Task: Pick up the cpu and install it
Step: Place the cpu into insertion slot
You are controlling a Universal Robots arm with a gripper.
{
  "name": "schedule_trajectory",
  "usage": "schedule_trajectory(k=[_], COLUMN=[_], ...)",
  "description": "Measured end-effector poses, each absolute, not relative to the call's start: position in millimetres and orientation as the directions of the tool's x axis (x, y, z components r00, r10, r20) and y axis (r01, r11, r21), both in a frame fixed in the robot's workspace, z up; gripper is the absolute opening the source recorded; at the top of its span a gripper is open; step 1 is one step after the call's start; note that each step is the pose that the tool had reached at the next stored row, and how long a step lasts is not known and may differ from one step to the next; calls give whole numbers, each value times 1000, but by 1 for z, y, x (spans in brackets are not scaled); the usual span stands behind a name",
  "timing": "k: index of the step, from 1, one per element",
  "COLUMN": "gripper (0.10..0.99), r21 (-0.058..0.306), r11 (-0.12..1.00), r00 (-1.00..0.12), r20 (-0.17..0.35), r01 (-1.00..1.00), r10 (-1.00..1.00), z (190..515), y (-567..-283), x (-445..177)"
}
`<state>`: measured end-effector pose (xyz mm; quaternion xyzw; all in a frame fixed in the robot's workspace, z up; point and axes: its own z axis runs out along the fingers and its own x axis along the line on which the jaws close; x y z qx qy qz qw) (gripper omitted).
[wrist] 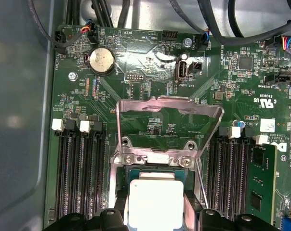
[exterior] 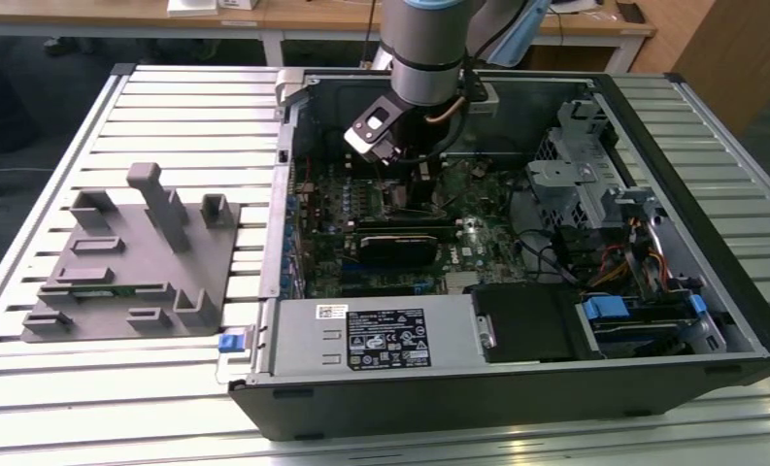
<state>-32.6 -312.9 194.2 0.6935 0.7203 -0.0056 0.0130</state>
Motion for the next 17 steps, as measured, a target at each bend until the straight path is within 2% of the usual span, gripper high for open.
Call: schedule_trajectory(k=[5,6,17], gripper=[553,616,600], r21=[10,10,10], r11=[38,38,38], r00=[-38,-38,-38], r20=[-27,-27,-27], r01=[999,999,999], r10=[999,999,999], z=[194,194,203], y=[-313,-313,-313], x=[-33,-33,-33])
